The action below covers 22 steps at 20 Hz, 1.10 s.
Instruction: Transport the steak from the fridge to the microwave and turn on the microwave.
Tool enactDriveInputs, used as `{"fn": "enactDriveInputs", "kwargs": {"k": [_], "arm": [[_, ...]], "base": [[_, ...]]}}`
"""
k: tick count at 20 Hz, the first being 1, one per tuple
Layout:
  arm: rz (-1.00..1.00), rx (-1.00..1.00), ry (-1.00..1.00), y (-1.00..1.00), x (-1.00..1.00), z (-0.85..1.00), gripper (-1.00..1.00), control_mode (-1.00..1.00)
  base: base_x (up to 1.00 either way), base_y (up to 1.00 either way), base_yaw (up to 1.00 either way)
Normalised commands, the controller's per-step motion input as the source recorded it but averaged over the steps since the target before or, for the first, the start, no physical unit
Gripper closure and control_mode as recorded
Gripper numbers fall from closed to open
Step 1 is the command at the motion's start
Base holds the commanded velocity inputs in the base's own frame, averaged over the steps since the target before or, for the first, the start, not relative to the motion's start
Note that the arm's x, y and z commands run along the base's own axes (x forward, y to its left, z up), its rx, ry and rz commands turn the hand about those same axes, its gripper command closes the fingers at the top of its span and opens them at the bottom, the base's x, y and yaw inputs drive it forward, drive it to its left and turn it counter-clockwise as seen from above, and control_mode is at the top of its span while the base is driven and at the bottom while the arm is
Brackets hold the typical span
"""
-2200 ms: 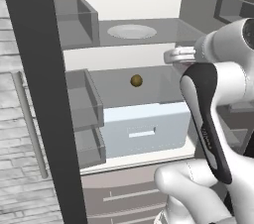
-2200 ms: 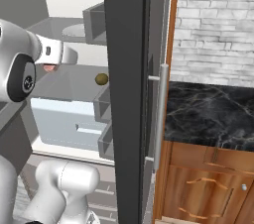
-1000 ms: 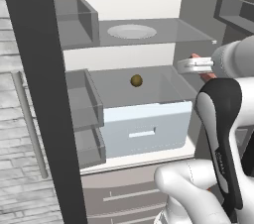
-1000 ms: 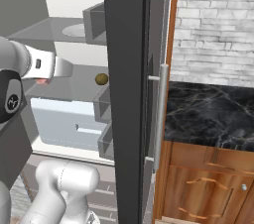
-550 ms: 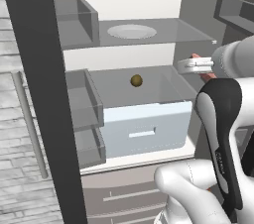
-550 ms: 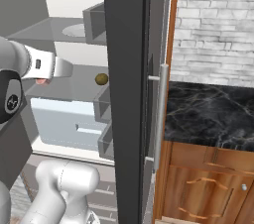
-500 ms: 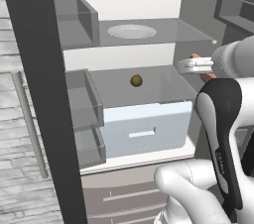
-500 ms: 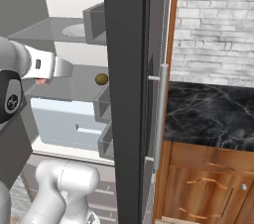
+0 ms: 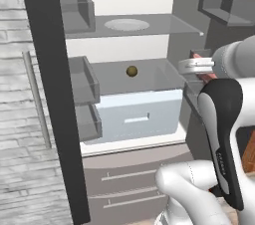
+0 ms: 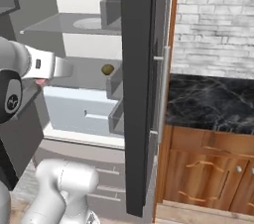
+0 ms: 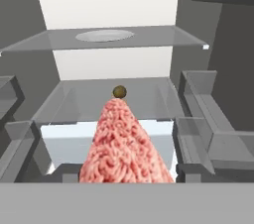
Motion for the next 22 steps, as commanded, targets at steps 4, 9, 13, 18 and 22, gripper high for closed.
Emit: {"fn": "enactDriveInputs", "kwargs": {"k": [4,9,13,18,22], "arm": [[0.00,0.00,0.00,0.00,0.00,0.00,1.00,1.00],[0.00,0.00,0.00,0.00,0.00,0.00,1.00,1.00],[0.00,0.00,0.00,0.00,0.00,0.00,1.00,1.00],[0.00,0.00,0.00,0.00,0.00,0.00,1.00,1.00],[0.00,0.00,0.00,0.00,0.00,0.00,1.00,1.00]], "base": [[-0.49,0.00,0.00],[-0.57,0.00,0.00],[-0.64,0.00,0.00],[-0.64,0.00,0.00],[-0.64,0.00,0.02]]}}
